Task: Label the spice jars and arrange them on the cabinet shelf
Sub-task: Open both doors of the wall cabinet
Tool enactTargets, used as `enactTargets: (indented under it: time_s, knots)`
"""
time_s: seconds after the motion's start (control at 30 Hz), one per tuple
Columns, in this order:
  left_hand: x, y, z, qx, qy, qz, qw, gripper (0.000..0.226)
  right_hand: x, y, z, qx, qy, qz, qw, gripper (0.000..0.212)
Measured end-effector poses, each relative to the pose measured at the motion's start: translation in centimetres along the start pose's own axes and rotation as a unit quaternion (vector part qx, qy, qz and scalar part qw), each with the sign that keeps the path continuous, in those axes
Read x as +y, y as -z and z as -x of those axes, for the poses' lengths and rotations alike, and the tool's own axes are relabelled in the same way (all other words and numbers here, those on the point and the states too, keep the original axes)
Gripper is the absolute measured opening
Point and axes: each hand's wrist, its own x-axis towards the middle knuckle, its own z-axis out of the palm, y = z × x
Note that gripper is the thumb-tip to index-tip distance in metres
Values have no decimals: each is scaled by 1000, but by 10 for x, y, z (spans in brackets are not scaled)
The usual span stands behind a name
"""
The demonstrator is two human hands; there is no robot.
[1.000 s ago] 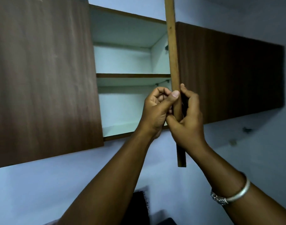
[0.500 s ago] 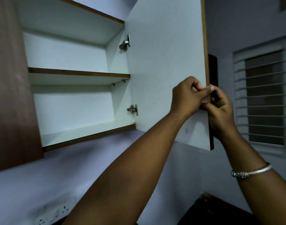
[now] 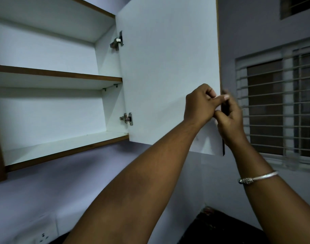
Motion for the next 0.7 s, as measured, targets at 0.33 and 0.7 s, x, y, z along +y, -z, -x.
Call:
enactTargets:
  time_s: [0.33, 0.7]
  knots:
    - [-26, 229, 25, 128, -33, -257, 957, 11, -83, -232, 42, -22, 143, -161, 976, 46]
    - [-51, 485, 85, 235, 127, -737, 621, 80, -152, -473, 98, -347, -100, -270, 893, 31]
